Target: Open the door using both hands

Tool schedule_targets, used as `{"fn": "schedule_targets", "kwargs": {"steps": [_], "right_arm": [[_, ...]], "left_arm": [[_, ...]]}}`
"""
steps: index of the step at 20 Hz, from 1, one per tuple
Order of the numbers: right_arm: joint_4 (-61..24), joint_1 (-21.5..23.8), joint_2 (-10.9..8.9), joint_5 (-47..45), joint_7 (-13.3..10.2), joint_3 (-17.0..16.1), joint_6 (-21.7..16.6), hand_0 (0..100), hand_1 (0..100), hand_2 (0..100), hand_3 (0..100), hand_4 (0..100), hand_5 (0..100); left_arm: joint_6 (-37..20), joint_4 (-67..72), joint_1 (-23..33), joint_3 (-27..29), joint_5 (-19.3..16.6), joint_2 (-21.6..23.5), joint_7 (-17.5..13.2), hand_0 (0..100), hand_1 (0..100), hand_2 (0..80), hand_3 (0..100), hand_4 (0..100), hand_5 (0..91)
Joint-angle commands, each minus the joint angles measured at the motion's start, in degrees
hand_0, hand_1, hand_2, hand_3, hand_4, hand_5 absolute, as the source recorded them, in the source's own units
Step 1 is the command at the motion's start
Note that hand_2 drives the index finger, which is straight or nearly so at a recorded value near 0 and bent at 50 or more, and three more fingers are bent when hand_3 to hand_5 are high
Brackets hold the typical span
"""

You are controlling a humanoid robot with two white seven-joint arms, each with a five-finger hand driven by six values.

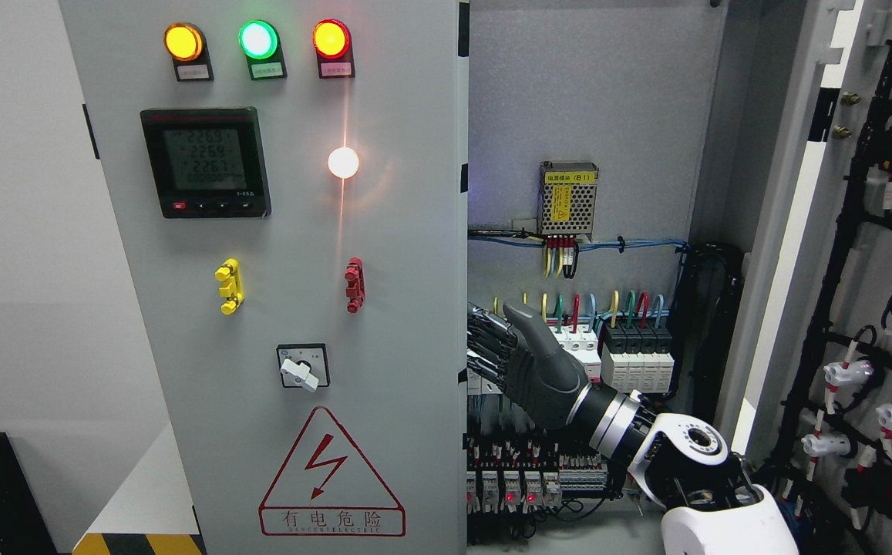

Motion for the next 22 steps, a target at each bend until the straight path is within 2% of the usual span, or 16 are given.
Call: {"fn": "schedule_targets", "kwargs": {"steps": [1,5,8,22], "right_arm": [[1.5,-0.6,-0.07,-2.8,0.2,0.4,0.0,19,0,0,0,0,0],[1.6,-0.8,-0.5,-3.2,0.4,0.4,0.0,19,0,0,0,0,0],[1.6,-0.9,-0.86,-3.1,4.0,0.4,0.0,19,0,0,0,0,0],[2.9,-1.6,-0.95,-3.2,4.4,0.4,-0.1,19,0,0,0,0,0]], "left_arm": [[0.0,0.0,1.5,0.0,0.1,0.0,0.0,0,0,0.0,0,0,0.0],[0.0,0.0,1.5,0.0,0.1,0.0,0.0,0,0,0.0,0,0,0.0],[0.0,0.0,1.5,0.0,0.0,0.0,0.0,0,0,0.0,0,0,0.0],[0.0,0.0,1.5,0.0,0.1,0.0,0.0,0,0,0.0,0,0,0.0]]}}
